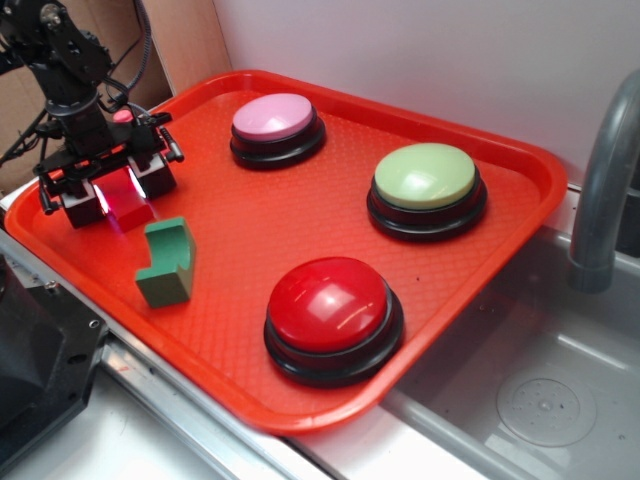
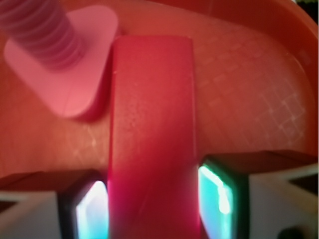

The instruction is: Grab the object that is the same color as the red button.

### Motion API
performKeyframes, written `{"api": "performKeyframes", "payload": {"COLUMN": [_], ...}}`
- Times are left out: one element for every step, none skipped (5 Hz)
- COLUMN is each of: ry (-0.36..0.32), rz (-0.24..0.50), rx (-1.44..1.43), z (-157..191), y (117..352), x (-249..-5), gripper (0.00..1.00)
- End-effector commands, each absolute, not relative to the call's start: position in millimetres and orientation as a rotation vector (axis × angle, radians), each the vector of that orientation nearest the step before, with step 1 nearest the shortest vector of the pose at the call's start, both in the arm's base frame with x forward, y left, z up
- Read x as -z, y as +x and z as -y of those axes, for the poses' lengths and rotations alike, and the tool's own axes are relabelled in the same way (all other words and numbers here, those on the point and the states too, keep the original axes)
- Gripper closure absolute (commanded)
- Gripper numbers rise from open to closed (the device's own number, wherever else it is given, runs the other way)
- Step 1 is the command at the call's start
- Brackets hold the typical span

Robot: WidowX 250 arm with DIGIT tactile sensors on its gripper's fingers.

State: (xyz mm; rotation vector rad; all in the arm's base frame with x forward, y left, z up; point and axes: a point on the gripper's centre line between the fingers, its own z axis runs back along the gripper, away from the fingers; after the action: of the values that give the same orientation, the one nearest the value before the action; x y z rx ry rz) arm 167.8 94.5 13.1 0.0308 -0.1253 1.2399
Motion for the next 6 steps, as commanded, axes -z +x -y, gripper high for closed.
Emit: {"api": "performKeyframes", "payload": {"ry": [-0.127, -0.032, -0.063, -0.072, -0.113, -0.101], "rz": [0.232, 0.26, 0.217, 0.205, 0.201, 0.184], "rx": [-0.95, -0.832, -0.735, -0.632, -0.54, -0.46], "z": [-64.9, -44.7, -30.7, -22.7, -11.3, -6.0], "y": [158.2, 161.7, 170.5, 183.7, 197.6, 206.5], "x": [-85.0, -114.7, -126.6, -134.6, -141.8, -146.2], "gripper": [1.0, 1.0, 1.0, 1.0, 1.0, 1.0]}}
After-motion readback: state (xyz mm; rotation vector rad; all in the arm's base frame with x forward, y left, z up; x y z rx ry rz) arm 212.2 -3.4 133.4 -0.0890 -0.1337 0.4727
